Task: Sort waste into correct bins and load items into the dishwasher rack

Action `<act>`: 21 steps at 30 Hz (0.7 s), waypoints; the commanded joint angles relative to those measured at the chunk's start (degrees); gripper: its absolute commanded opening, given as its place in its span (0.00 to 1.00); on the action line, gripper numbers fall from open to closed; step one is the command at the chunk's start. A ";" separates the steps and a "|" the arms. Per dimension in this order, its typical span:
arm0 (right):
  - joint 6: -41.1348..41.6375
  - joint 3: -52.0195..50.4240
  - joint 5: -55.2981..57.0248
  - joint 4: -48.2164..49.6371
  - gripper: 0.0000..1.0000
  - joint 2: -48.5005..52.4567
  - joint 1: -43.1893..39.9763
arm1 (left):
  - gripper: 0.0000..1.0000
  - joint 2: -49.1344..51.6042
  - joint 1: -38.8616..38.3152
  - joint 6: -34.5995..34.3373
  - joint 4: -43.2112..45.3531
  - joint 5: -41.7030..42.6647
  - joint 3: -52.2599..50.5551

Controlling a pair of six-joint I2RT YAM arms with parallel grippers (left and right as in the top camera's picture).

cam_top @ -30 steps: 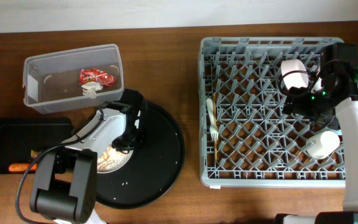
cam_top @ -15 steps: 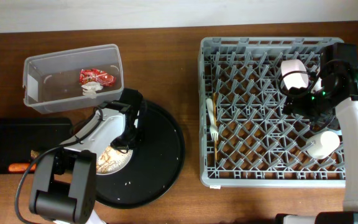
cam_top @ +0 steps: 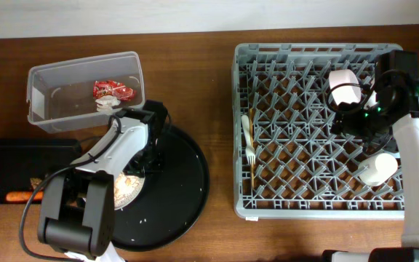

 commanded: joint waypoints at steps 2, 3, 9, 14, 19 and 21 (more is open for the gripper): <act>0.24 -0.15 0.72 0.02 0.92 -0.81 -0.26 | 0.00 0.68 0.37 -2.14 -2.82 -2.38 3.30; 0.24 -0.15 0.72 0.02 0.92 -0.81 -0.26 | 0.00 0.68 0.37 -2.86 -3.50 -3.34 3.58; 0.24 -0.15 0.72 0.00 0.92 -0.81 -0.26 | 0.00 0.66 0.26 -5.95 -7.34 -7.91 5.40; 0.24 -0.15 0.72 -0.07 0.92 -0.81 -0.24 | 0.00 0.44 0.26 -5.95 -8.96 -8.61 6.88; 0.26 -0.15 1.62 -0.04 0.92 -0.81 -0.24 | 0.00 -1.05 0.26 -5.92 -9.64 -8.66 7.82; 0.26 -0.15 2.01 -0.04 0.92 -0.81 -0.26 | 0.00 -1.86 0.28 -5.92 -9.92 -9.33 8.26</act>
